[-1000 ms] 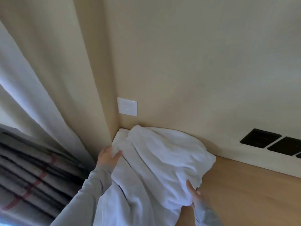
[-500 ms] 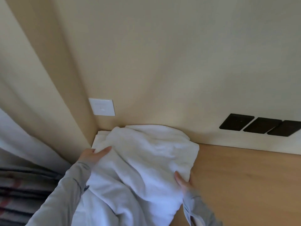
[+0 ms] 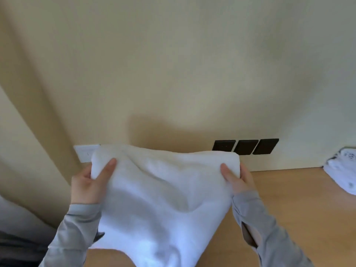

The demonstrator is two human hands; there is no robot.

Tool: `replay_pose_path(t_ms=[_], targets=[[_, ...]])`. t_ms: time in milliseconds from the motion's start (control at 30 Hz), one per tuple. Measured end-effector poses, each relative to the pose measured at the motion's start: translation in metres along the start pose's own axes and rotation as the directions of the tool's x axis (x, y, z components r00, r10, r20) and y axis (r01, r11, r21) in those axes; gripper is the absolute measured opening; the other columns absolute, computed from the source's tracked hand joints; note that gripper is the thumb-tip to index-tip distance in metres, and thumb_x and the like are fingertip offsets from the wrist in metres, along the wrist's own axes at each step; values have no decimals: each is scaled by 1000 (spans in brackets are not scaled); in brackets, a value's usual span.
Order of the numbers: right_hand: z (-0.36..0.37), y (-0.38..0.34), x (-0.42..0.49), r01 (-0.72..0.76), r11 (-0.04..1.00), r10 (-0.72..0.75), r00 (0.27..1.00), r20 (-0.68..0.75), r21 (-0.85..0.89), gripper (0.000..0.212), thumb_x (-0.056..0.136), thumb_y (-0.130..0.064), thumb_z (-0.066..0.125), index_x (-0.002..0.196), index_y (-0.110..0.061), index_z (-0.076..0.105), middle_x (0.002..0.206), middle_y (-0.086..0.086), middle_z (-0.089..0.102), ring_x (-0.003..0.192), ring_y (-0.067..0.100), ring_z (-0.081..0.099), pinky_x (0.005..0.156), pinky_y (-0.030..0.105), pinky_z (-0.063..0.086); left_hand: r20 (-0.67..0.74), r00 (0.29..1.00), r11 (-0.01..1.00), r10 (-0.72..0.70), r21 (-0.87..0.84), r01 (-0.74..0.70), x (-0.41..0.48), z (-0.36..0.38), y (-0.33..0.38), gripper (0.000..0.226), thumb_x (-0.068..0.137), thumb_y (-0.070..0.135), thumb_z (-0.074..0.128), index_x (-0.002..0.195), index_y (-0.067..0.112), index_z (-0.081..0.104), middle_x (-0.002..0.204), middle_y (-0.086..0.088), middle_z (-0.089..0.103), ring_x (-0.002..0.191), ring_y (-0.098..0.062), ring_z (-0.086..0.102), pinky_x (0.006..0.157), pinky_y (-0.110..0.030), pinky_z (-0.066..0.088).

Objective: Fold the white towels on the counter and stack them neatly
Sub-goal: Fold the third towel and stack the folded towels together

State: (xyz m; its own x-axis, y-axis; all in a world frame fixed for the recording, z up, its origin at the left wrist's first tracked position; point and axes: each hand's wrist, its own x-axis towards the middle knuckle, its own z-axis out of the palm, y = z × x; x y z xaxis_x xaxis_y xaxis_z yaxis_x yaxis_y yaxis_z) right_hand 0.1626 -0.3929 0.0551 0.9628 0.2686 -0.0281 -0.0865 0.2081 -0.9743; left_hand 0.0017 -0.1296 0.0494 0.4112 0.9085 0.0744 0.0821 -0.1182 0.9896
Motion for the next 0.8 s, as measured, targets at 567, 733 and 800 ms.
replay_pose_path(t_ms=[567, 733, 800], targets=[[-213, -133, -9, 375, 925, -378, 885, -272, -67, 17, 88, -9, 60, 92, -26, 58, 74, -20, 69, 66, -5, 64, 56, 12, 51, 376, 870, 945, 318, -51, -324, -84, 214, 157, 52, 71, 38, 78, 71, -10, 57, 65, -8, 47, 56, -15, 43, 50, -26, 34], [-309, -86, 7, 244, 963, -269, 874, -404, -113, 24, 88, -16, 62, 109, -23, 54, 99, -7, 65, 90, 9, 65, 77, 27, 55, 580, 805, 920, 122, 238, -311, -126, 351, 125, 45, 69, 49, 74, 65, 7, 60, 63, -3, 53, 61, -22, 49, 54, -26, 38], [-346, -45, 16, 69, 992, -111, 878, -466, -108, 43, 87, -22, 63, 126, -15, 46, 115, 3, 60, 103, 23, 61, 89, 42, 52, 651, 759, 873, 11, 364, -325, -147, 404, 83, 48, 72, 57, 68, 89, 12, 68, 87, -7, 66, 85, -28, 60, 71, -30, 46]])
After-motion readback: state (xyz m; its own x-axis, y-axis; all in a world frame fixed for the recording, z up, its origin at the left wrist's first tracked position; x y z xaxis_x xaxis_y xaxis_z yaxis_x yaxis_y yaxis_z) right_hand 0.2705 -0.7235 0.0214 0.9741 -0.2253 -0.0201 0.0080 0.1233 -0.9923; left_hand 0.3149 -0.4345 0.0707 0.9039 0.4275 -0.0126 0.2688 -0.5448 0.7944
